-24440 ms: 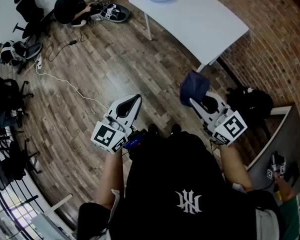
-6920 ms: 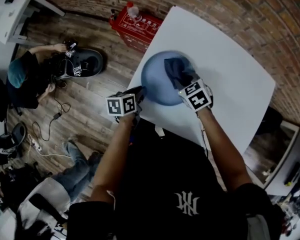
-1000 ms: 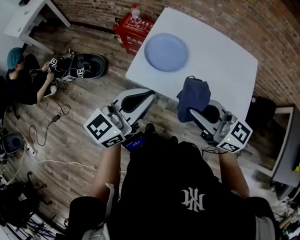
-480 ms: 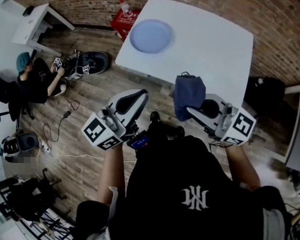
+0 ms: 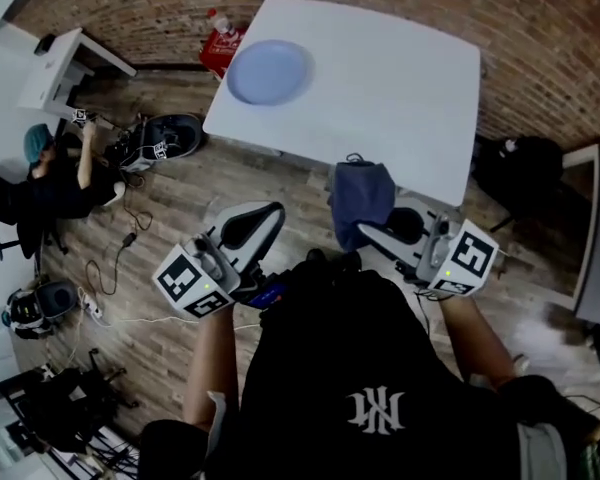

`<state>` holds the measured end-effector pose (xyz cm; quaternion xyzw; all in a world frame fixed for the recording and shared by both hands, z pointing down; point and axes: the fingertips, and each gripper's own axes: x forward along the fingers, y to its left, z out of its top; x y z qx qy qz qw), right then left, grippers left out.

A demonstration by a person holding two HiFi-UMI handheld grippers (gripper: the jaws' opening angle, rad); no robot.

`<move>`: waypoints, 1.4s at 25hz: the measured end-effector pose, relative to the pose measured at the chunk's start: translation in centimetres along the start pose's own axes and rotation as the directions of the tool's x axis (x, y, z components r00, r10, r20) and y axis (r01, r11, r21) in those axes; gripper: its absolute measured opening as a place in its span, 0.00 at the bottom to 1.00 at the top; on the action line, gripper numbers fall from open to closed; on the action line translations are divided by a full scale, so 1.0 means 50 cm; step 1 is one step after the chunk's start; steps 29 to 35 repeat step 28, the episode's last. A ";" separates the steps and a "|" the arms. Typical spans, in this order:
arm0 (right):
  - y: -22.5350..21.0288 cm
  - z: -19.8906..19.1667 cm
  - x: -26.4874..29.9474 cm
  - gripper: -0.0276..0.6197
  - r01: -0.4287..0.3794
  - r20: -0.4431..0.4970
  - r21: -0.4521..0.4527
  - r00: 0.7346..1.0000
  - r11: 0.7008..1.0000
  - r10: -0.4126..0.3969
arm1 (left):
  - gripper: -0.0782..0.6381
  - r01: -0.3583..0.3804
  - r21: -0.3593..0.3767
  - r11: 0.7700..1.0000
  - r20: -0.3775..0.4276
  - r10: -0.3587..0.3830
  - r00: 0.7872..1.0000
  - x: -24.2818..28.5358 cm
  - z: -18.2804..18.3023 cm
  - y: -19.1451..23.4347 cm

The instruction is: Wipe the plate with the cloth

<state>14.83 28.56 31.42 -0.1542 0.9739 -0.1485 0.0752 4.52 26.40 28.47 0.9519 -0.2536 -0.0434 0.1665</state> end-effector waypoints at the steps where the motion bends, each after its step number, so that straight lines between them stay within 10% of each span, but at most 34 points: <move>1: -0.006 0.006 -0.004 0.17 0.012 0.001 -0.006 1.000 1.000 -0.012 | 0.11 0.007 0.008 1.000 0.001 -0.007 1.000 0.007 0.004 0.003; 12: 0.047 0.027 0.034 0.17 0.021 -0.002 -0.081 1.000 0.996 -0.021 | 0.11 0.031 0.053 0.998 0.016 -0.032 0.999 -0.029 0.012 -0.021; 35: 0.050 -0.042 0.032 0.17 0.063 0.029 0.077 0.997 0.995 -0.066 | 0.11 -0.037 0.046 0.998 -0.014 0.038 0.999 -0.082 -0.061 -0.038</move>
